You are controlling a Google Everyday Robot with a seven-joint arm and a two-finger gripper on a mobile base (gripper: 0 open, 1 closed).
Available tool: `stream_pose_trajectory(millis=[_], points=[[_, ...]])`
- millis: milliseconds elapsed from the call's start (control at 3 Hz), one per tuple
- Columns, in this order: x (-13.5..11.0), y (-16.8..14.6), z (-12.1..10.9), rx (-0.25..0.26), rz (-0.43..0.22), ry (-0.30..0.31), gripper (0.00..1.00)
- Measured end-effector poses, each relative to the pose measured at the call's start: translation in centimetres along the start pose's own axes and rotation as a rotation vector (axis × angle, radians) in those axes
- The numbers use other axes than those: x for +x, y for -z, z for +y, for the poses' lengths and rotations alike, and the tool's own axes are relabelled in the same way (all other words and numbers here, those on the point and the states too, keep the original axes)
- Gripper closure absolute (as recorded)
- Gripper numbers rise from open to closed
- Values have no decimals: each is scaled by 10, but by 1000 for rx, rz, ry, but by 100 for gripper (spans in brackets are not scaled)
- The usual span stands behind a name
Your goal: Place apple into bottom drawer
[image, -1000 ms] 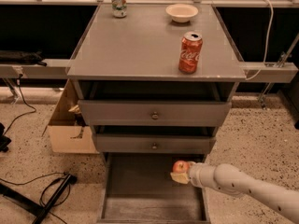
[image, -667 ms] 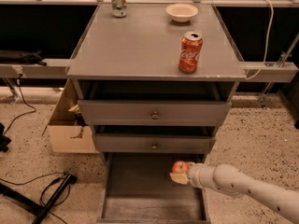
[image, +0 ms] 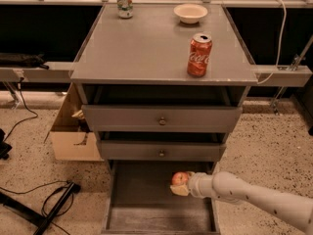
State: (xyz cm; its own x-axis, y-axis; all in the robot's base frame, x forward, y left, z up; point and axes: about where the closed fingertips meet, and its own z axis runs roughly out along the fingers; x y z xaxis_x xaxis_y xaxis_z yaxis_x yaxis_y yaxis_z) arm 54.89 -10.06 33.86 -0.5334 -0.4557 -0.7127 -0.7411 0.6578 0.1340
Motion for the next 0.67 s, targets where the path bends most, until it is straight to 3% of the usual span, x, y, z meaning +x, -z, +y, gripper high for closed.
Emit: stream_pose_trajectory(millis=[333, 667], points=[[33, -53, -8, -67, -14, 19, 100], [78, -105, -15, -109, -9, -1, 100]])
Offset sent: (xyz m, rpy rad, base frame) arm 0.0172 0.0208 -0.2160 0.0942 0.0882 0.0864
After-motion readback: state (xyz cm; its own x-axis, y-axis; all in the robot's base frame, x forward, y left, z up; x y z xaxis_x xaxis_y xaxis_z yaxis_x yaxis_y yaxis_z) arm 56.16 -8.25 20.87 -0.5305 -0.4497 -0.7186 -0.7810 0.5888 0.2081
